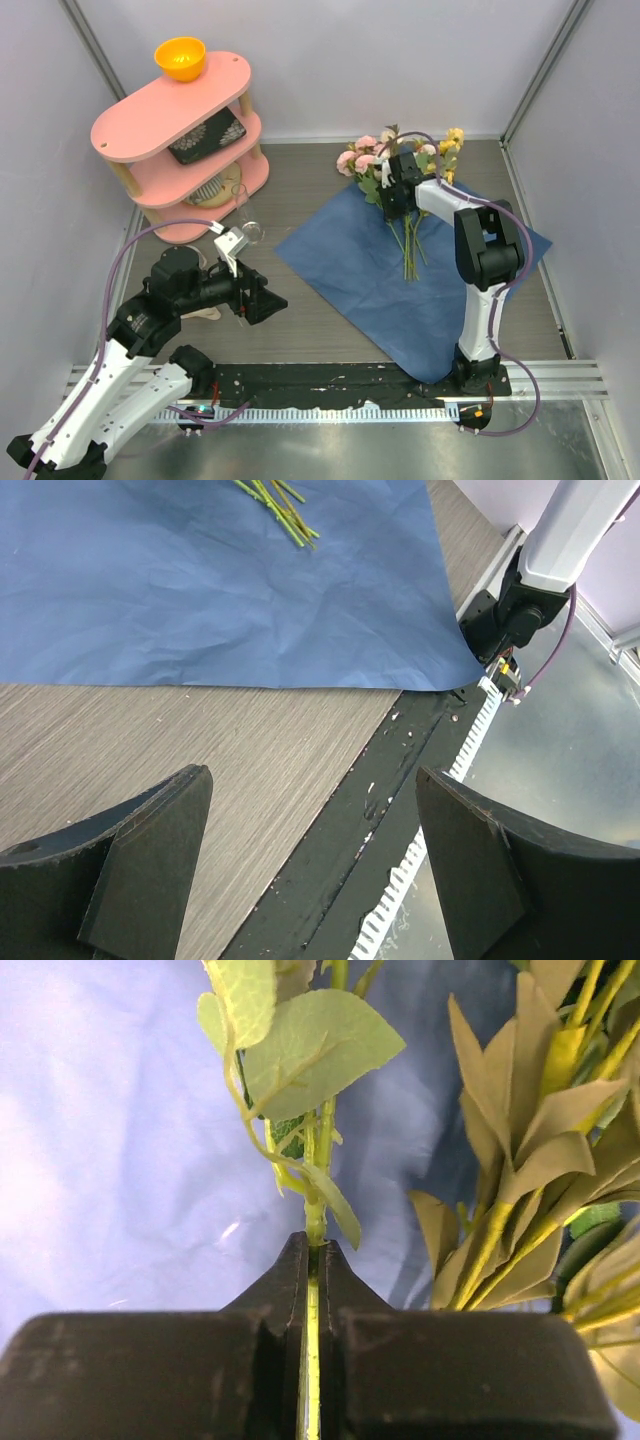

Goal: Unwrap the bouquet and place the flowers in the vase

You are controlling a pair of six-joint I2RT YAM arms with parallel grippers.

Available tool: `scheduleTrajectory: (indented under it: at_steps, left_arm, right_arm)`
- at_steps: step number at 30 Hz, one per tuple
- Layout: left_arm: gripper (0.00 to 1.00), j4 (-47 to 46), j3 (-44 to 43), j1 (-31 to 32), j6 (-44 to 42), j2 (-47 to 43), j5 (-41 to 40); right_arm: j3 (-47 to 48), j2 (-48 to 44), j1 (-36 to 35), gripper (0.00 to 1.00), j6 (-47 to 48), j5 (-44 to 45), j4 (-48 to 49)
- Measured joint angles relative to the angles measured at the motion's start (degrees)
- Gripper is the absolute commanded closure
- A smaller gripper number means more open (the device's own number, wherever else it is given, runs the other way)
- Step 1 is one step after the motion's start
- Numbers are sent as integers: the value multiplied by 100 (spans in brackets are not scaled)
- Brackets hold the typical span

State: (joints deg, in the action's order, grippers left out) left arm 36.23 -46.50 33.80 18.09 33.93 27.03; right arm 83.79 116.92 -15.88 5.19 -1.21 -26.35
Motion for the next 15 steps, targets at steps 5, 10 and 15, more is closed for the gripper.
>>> scheduleTrajectory:
  at_steps: [5, 10, 15]
  left_arm:
    - [13, 2, 0, 0, 20, -52, 2]
    - [13, 2, 0, 0, 94, -68, 9]
    - [13, -15, 0, 0, 103, -57, 52]
  right_arm:
    - [-839, -686, 409, 99, -378, -1185, 728]
    - [-1246, -962, 1445, 99, -1056, -3220, 1694]
    - [-1611, -951, 1908, 99, -1834, -4752, 2787]
